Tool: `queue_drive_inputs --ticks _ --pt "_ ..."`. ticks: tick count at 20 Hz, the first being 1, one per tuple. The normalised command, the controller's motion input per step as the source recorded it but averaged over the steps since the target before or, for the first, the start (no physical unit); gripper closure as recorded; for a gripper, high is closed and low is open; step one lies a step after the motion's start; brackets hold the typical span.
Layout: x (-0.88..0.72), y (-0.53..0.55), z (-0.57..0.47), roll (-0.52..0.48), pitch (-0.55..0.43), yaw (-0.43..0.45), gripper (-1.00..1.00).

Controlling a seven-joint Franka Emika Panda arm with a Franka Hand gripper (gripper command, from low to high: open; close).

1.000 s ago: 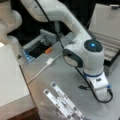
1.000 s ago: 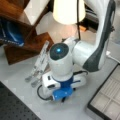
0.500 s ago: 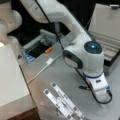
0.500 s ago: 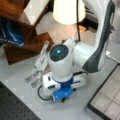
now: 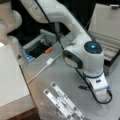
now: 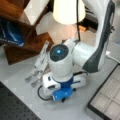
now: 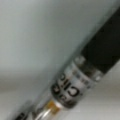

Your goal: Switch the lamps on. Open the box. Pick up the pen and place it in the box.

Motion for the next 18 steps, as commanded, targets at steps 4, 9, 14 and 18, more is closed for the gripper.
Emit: queue_drive_inputs --ticks 4,9,14,18 --pt "-0.04 0.00 -0.14 -0.028 -0.065 0.058 1.00" --pt "-0.05 0.02 -0.15 -0.022 -0.042 0.067 1.00" --pt "-0.06 0.05 -0.14 0.003 -0.018 0.073 1.00" --pt "-0.04 0.07 -0.13 0.011 -0.011 0.067 1.00"
